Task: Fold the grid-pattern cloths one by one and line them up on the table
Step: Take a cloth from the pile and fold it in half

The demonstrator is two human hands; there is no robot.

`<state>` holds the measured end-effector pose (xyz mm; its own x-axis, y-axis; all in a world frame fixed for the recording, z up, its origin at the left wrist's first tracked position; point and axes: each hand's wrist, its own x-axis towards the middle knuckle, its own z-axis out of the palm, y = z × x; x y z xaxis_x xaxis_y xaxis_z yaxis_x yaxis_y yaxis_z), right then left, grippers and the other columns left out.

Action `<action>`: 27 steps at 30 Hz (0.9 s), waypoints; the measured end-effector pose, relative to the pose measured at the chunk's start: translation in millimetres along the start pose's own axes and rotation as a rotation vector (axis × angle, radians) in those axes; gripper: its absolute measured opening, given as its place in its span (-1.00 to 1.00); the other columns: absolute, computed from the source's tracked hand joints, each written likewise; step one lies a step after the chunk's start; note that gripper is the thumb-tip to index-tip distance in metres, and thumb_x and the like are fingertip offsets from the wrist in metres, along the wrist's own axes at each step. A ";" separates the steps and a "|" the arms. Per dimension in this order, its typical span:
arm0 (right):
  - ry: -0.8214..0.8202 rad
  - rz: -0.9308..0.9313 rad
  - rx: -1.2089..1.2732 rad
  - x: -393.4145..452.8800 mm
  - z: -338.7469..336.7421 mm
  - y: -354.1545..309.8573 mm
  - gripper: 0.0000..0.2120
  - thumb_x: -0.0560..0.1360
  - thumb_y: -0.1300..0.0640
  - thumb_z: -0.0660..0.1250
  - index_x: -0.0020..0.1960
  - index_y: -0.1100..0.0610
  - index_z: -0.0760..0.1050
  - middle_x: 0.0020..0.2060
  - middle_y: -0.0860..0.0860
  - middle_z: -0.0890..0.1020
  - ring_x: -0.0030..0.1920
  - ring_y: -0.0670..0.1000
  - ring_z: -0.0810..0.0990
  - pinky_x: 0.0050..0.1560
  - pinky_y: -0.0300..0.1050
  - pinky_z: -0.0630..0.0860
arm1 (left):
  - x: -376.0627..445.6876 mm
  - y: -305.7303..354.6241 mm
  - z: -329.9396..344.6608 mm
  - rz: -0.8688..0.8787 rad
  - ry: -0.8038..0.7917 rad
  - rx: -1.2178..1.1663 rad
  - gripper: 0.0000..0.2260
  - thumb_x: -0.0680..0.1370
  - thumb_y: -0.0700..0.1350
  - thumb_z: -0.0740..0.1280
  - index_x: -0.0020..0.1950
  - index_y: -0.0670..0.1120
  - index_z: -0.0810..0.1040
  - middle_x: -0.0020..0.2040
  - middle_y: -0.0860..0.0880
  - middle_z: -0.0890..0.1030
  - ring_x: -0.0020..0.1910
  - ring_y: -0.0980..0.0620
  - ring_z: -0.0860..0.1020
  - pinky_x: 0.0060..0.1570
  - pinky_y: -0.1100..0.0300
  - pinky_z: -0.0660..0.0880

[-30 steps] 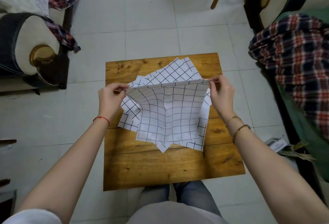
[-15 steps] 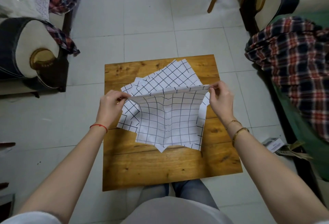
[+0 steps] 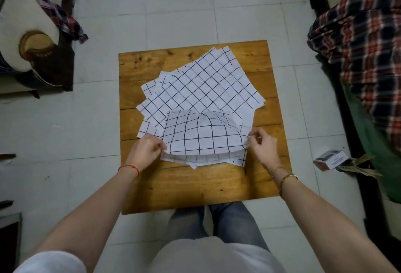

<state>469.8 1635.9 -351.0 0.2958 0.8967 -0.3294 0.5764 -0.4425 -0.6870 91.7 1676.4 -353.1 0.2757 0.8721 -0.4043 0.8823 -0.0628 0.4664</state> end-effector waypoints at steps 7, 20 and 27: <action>-0.079 0.107 -0.065 -6.1 34.9 31.6 -0.87 0.57 0.14 0.23 -0.03 0.18 0.52 -0.22 0.06 0.63 -0.23 0.02 0.59 -0.15 -0.01 0.56 | -5.8 -17.2 45.4 -0.050 -0.167 0.039 -0.71 0.51 -0.27 0.36 -0.12 0.16 0.61 -0.01 0.08 0.60 0.01 0.11 0.55 -0.05 0.18 0.57; -0.069 -0.014 -0.297 67.7 63.2 20.5 -0.84 0.56 0.08 0.25 0.01 0.15 0.53 -0.05 0.08 0.60 -0.09 0.11 0.59 -0.16 -0.03 0.55 | 51.8 -11.7 44.0 -0.290 0.197 -0.312 -0.83 0.60 -0.13 0.25 0.09 -0.04 0.61 -0.20 0.03 0.58 -0.35 0.17 0.45 -0.27 0.21 0.49; -0.031 0.108 -0.125 132.4 88.1 9.5 -0.78 0.55 0.14 0.26 0.11 0.23 0.53 -0.01 0.12 0.63 -0.01 0.12 0.59 -0.01 0.02 0.55 | 123.0 -18.3 50.1 -0.468 0.294 -0.404 -0.79 0.55 -0.11 0.28 0.11 -0.17 0.57 -0.06 -0.09 0.61 -0.02 -0.09 0.58 0.00 0.03 0.56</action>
<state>447.3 1751.6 -458.2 0.3388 0.8430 -0.4177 0.6333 -0.5327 -0.5614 128.5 1760.5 -450.7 -0.2658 0.8622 -0.4312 0.6564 0.4895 0.5741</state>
